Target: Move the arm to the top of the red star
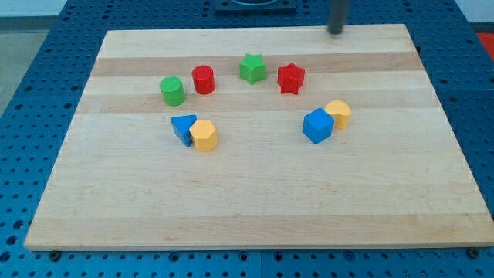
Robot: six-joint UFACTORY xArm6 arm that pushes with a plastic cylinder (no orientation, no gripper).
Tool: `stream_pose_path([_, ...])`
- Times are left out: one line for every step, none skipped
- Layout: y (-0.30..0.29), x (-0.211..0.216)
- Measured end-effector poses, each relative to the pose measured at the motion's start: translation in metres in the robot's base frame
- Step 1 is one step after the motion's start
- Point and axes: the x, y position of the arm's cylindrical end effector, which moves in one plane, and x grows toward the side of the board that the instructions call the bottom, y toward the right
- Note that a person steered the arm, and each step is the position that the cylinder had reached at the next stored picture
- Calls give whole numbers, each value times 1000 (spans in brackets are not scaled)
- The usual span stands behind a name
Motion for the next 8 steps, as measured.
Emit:
stream_pose_path([50,12])
stream_pose_path([23,126])
stream_pose_path([27,174])
stream_pose_path([30,95])
stream_pose_path([-3,67])
stream_pose_path([-91,70])
stream_pose_path([-79,70])
stream_pose_path([13,71])
